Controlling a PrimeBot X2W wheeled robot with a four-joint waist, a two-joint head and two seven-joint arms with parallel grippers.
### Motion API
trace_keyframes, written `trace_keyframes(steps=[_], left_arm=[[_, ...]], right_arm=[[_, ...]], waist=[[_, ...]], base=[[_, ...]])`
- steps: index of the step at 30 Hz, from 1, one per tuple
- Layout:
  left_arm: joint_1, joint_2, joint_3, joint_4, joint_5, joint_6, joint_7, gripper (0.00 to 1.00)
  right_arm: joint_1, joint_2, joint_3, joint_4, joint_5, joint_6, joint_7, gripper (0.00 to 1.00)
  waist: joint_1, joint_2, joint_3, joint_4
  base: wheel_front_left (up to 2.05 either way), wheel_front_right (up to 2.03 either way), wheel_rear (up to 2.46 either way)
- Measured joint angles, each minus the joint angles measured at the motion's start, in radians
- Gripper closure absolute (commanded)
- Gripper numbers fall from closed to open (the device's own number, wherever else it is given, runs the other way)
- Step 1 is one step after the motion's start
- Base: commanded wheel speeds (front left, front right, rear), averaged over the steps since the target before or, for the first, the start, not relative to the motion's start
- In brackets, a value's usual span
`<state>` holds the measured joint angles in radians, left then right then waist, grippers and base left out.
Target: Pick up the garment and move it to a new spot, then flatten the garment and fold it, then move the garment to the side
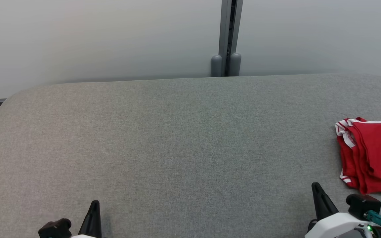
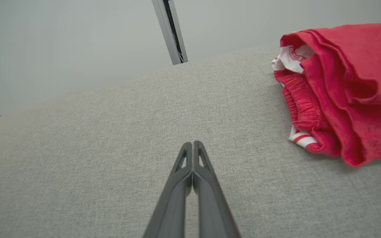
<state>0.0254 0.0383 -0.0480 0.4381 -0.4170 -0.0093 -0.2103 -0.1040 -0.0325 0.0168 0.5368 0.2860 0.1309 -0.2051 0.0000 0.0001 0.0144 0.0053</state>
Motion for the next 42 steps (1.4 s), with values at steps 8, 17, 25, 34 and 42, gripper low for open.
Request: trace_keyframes(steps=[8,17,25,34,42], left_arm=[[-0.011,0.001,0.015,-0.023,-0.133,-0.014,0.034,1.00],[-0.018,0.001,0.033,-0.044,-0.270,-0.029,0.070,1.00],[-0.034,0.002,0.048,-0.063,-0.380,-0.040,0.098,1.00],[-0.050,0.003,0.064,-0.079,-0.492,-0.051,0.131,1.00],[-0.055,0.003,0.075,-0.093,-0.574,-0.059,0.152,1.00]], right_arm=[[0.000,-0.001,-0.009,-0.036,0.149,0.000,0.030,1.00],[0.000,-0.002,-0.023,-0.070,0.299,0.000,0.066,1.00],[0.000,-0.003,-0.037,-0.096,0.421,0.000,0.096,1.00],[0.000,-0.004,-0.048,-0.122,0.546,0.000,0.126,1.00],[0.000,-0.005,-0.059,-0.141,0.636,0.000,0.147,1.00]], waist=[[0.0000,0.0000,-0.001,0.000],[0.0000,0.0000,-0.002,-0.001],[0.0000,0.0000,-0.002,-0.001],[0.0000,0.0000,-0.003,-0.002],[0.0000,0.0000,-0.004,-0.002]], base=[[0.00,0.00,0.00],[0.00,0.00,0.00],[0.00,0.00,0.00],[0.00,0.00,0.00],[0.00,0.00,0.00]])
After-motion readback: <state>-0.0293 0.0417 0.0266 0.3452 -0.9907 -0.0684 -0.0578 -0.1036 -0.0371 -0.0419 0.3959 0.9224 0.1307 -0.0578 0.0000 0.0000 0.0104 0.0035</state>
